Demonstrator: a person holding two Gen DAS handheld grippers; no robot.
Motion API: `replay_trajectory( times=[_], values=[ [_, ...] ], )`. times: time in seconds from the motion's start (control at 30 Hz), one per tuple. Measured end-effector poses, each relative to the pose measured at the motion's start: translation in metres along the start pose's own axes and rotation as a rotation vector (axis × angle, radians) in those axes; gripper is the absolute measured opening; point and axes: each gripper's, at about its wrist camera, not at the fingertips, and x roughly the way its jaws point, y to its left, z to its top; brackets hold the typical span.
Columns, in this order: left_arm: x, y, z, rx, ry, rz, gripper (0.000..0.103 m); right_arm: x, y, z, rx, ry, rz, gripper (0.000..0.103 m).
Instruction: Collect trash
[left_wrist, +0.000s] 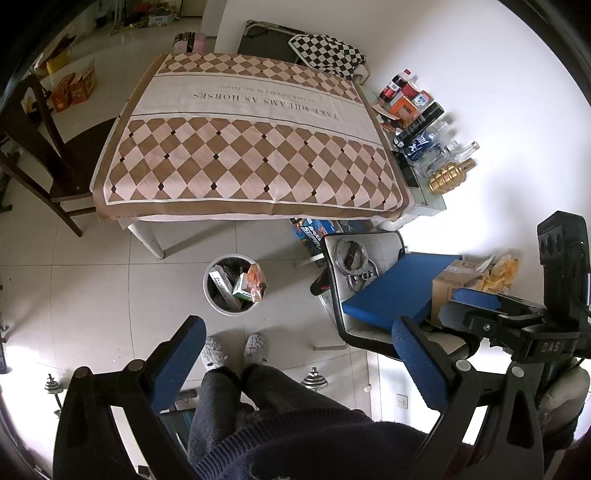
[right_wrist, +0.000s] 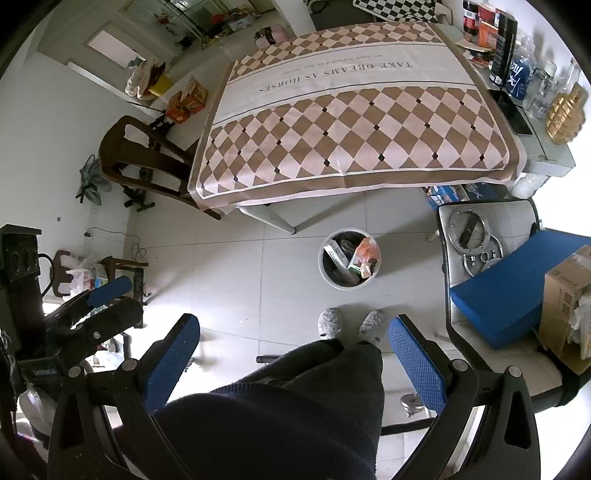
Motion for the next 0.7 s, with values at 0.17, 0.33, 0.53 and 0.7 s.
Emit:
replay_trajectory(
  times=[0.17,0.33,0.53,0.7],
  values=[
    [0.0,-0.001,0.0,0.0,0.002,-0.001,0.103,0.0,0.001,0.0,0.003,-0.002,-0.001,0.103],
    [0.0,0.0,0.0,0.0,0.004,0.0,0.103,0.001,0.002,-0.001,0.002,0.0,-0.001,0.103],
    [-0.001,0.001,0.001,0.004,0.005,-0.003,0.103,-0.001,-0.002,-0.002,0.001,0.004,0.001,0.103],
    [-0.002,0.004,0.003,0.01,0.004,-0.004,0.103,-0.003,-0.014,-0.006,-0.018,0.019,0.004,0.103]
  ],
)
